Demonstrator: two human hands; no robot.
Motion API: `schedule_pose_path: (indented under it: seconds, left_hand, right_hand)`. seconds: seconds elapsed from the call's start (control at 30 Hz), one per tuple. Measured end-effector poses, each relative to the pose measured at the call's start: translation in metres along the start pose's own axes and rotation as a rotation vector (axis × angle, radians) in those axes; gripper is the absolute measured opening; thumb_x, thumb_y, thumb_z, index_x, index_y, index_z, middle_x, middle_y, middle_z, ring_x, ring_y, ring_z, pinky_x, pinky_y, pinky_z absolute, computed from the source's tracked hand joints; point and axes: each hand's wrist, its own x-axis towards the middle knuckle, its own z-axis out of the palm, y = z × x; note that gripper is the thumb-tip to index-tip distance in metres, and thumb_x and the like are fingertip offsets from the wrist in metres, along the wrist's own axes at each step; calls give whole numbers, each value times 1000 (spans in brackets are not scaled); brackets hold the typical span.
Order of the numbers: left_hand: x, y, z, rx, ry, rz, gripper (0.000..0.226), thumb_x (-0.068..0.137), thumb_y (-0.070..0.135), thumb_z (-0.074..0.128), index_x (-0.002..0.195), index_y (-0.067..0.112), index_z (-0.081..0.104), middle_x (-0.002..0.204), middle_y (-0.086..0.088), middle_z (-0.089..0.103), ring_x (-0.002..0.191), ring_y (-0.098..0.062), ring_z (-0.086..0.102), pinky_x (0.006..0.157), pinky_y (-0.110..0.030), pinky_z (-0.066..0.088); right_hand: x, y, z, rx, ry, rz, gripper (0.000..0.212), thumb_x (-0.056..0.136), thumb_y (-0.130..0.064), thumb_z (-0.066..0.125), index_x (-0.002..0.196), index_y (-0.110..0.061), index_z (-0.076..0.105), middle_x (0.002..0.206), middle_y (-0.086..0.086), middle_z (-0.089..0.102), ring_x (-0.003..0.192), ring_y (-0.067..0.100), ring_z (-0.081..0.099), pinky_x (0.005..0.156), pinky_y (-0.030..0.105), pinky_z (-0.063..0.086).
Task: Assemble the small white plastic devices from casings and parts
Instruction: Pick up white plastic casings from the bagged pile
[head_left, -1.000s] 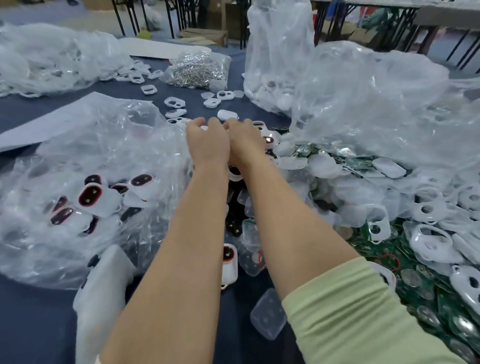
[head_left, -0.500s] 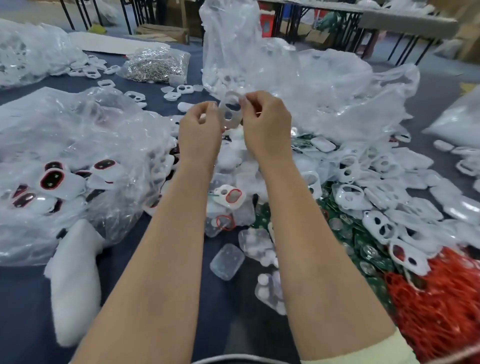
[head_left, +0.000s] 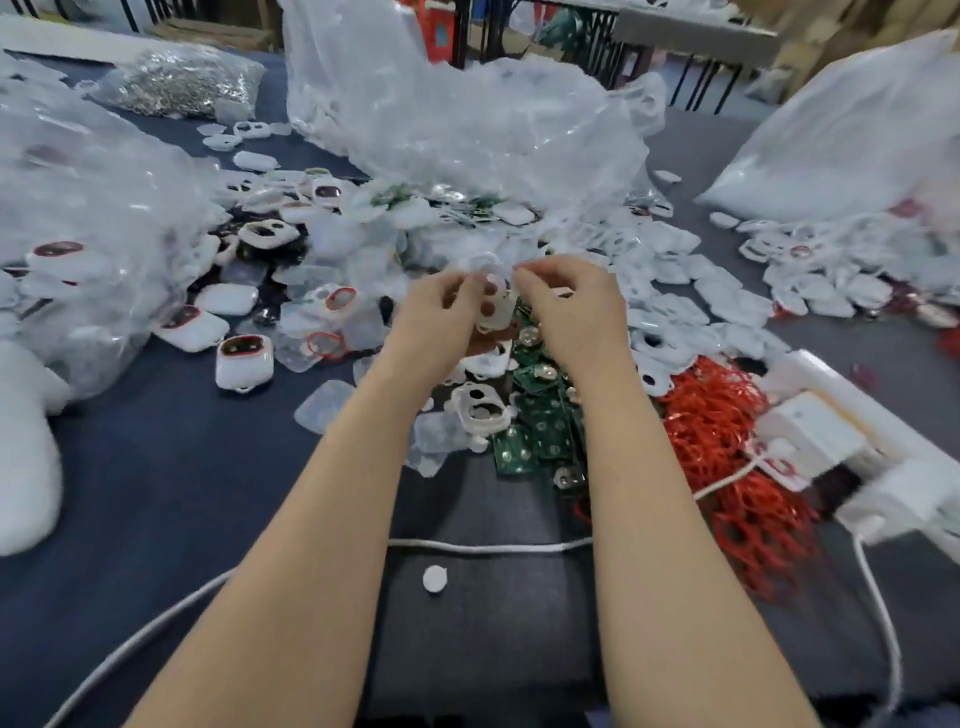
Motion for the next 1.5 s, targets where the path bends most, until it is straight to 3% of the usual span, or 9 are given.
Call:
schedule_pose_path:
  seconds: [0.27,0.43,0.6,0.77,0.87,0.97,1.03,1.27,1.5]
  left_hand:
    - [6,-1,-16,-352,206,-125,15,103,24,40,113,19,51,110,-11,64,62,-14,72,49,-21,54]
    - [8,-3,-17,-332,251,-134,17,103,17,39,96,23,53,101,-10,65,65,-15,71,52,-23,55]
    - [11,-6,-15,-159,276,-5,29,98,4,39,83,22,57,82,3,61,73,-8,58,73,-24,50]
    - [5,-5,-3,198,314,267,26,92,-3,45,92,18,60,111,1,56,97,-6,53,77,-5,37]
    - [4,-5,-2,280,410,333,25,91,-1,54,88,22,64,122,2,35,122,-16,40,86,7,24]
    - [4,-4,-2,186,347,306,30,92,-1,51,86,27,62,119,-6,47,105,-24,57,89,-16,47]
    - [4,-4,-1,39,244,223,35,94,-2,45,86,26,63,109,-14,62,90,-21,65,83,-29,55]
    - [11,-15,-2,-277,123,-5,16,100,15,50,105,8,63,90,-5,71,80,-9,69,73,-18,53]
    - [8,-12,-5,-466,59,-58,19,98,10,51,86,10,66,71,1,73,69,-9,70,64,-17,53]
  right_hand:
    - [12,12,22,-554,-132,45,23,89,-14,59,110,-14,69,123,10,57,104,24,59,84,30,47]
    - [10,14,31,-621,-75,68,22,90,-12,56,111,-10,65,126,14,47,107,28,54,85,33,46]
    - [7,6,21,-10,117,100,6,96,-14,49,98,-13,54,94,-2,60,83,11,55,68,17,43]
    - [-3,-15,27,1026,-267,498,14,95,-1,51,85,-1,60,65,4,62,50,5,58,52,15,52]
    - [-5,-17,30,1127,-296,644,14,94,-3,55,81,-6,57,68,7,62,51,11,59,49,17,53]
    - [-5,-15,30,1178,-323,697,10,95,-5,54,85,-7,55,70,10,64,53,14,62,48,21,55]
    - [-4,-13,33,1103,-281,611,9,94,-6,55,86,-7,56,68,6,67,55,11,65,57,22,58]
    - [-2,-5,39,401,-38,203,4,95,-13,56,96,-9,57,95,12,68,89,23,68,83,40,57]
    - [-1,-4,41,374,12,170,2,93,-15,58,91,-15,58,101,12,66,99,27,64,90,47,52]
